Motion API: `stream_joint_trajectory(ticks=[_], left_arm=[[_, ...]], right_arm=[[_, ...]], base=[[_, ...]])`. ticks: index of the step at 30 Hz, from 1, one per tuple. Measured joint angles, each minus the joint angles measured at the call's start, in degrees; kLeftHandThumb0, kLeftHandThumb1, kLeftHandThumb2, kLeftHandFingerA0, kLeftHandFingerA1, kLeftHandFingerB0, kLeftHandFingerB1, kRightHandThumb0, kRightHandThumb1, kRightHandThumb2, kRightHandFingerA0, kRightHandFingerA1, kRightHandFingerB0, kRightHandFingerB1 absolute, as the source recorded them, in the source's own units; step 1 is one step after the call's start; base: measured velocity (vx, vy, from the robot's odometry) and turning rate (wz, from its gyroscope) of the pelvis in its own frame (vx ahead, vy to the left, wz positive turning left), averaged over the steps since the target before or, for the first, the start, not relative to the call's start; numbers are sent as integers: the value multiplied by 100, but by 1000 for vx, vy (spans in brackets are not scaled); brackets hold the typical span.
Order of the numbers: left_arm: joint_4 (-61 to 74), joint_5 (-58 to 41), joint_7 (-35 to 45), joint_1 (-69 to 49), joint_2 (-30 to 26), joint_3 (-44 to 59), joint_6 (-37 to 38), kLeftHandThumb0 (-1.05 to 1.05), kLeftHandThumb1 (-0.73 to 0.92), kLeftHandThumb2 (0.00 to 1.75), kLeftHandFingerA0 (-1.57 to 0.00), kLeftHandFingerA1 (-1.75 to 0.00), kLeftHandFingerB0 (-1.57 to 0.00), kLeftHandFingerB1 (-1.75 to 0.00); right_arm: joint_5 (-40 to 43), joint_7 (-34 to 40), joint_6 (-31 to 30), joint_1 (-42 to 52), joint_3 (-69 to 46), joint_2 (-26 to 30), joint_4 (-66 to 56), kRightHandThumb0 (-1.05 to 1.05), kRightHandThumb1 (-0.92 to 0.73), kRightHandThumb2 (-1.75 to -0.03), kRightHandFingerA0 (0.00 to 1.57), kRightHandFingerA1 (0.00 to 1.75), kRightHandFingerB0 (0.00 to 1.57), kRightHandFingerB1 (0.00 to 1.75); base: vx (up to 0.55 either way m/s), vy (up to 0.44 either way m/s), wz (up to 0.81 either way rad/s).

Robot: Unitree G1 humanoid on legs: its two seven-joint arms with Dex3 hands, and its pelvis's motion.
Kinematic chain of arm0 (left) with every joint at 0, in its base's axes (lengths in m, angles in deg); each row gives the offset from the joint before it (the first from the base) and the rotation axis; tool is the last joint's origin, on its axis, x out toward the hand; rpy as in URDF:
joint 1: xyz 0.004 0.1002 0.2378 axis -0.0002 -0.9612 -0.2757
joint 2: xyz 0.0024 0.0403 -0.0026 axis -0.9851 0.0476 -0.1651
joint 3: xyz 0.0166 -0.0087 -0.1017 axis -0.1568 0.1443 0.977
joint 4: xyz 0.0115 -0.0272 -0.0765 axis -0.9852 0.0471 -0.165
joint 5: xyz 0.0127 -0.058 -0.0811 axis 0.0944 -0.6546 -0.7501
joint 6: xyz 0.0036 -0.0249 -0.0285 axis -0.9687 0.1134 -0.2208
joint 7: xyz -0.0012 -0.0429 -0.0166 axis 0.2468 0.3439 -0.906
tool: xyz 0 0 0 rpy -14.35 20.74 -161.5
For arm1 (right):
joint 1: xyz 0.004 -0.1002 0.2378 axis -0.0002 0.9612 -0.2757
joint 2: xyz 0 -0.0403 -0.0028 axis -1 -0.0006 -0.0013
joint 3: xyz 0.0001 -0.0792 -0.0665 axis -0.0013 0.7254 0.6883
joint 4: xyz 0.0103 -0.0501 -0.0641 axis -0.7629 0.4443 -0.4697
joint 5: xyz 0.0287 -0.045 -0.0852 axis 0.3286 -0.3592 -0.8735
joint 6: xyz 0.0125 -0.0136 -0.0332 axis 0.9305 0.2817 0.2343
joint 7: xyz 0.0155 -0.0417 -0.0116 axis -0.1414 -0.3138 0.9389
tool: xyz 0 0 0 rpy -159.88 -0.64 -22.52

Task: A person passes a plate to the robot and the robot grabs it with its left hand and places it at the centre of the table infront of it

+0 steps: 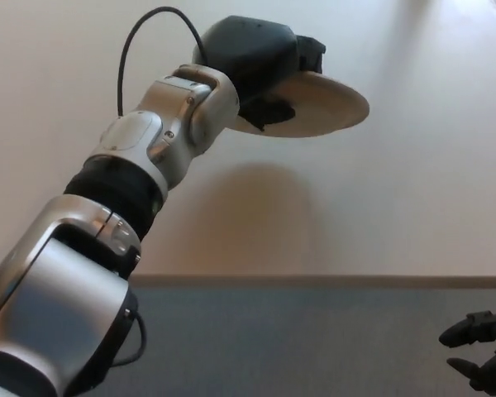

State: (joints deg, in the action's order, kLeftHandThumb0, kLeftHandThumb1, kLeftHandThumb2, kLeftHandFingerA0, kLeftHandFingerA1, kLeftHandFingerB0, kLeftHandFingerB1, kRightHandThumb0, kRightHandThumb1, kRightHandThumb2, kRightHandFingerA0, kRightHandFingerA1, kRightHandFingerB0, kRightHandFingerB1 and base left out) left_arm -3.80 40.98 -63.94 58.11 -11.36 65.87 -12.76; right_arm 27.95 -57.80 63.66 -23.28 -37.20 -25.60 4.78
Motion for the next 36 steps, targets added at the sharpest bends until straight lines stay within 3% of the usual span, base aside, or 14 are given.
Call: stream_joint_trajectory(ticks=[1,2,5,6,9,11,12,17,20,21,22,24,31,36], left_arm=[[-44,-23,70,7,16,-1,-37,-18,74,61,-60,-153,-58,-116],[-82,-41,132,13,32,-5,-64,-17,68,61,-65,-129,-69,-75],[-245,-119,354,25,79,-39,-186,-17,67,60,-71,-117,-75,-60],[-322,-145,420,22,92,-57,-239,-15,65,61,-64,-138,-64,-93],[-452,-192,475,-36,113,-109,-339,-25,67,58,-63,-154,-48,-120],[-513,-220,479,-119,135,-144,-384,-27,68,56,-63,-156,-53,-110],[-534,-232,483,-149,146,-155,-406,-20,62,59,-68,-121,-72,-69],[-596,-233,473,-250,173,-354,-504,-19,61,58,-70,-112,-73,-61],[-602,-266,462,-350,181,-400,-545,-25,74,62,-75,-92,-59,-43],[-596,-309,463,-390,181,-381,-547,-52,52,79,-49,-55,-18,-40],[-596,-322,464,-401,181,-374,-547,-52,52,79,-49,-55,-18,-40],[-603,-408,560,-445,182,-324,-588,-67,42,81,-4,-31,-4,-23],[-857,-668,1269,-461,263,-167,-914,-79,41,88,0,-2,0,-11],[-954,-811,1754,-433,326,-16,-1139,-104,72,111,0,0,0,0]], right_arm=[[-2,0,0,0,1,4,-15,-59,-66,-59,75,65,56,53],[-2,0,1,0,2,7,-27,-59,-66,-60,76,65,57,53],[-4,-3,6,0,4,20,-98,-60,-66,-60,76,66,57,55],[-5,-5,14,0,5,29,-110,-60,-66,-60,76,65,56,54],[-8,-7,33,0,14,46,-135,-59,-66,-60,75,63,56,53],[-15,-7,35,-1,33,51,-150,-59,-67,-59,76,64,57,53],[-20,-6,34,-1,43,51,-160,-60,-66,-60,76,65,57,54],[-46,-5,27,-28,69,52,-214,-59,-67,-60,76,66,56,54],[-67,-4,26,-46,74,56,-232,-58,-67,-60,76,66,56,54],[-73,-3,26,-55,74,56,-232,-58,-67,-60,75,65,55,54],[-74,-3,26,-57,74,56,-232,-58,-67,-60,75,65,55,54],[-74,-6,26,-64,65,56,-234,-60,-66,-60,76,67,54,54],[-73,-22,26,-129,54,58,-236,-59,-67,-60,71,65,53,53],[-78,-77,15,-162,72,58,-236,-57,-66,-59,72,64,56,53]], base=[[0,0,0],[0,0,0],[0,0,0],[0,0,0],[0,0,0],[0,0,0],[0,0,0],[0,0,0],[0,0,0],[0,0,0],[0,0,0],[0,0,0],[0,0,0],[0,0,0]])
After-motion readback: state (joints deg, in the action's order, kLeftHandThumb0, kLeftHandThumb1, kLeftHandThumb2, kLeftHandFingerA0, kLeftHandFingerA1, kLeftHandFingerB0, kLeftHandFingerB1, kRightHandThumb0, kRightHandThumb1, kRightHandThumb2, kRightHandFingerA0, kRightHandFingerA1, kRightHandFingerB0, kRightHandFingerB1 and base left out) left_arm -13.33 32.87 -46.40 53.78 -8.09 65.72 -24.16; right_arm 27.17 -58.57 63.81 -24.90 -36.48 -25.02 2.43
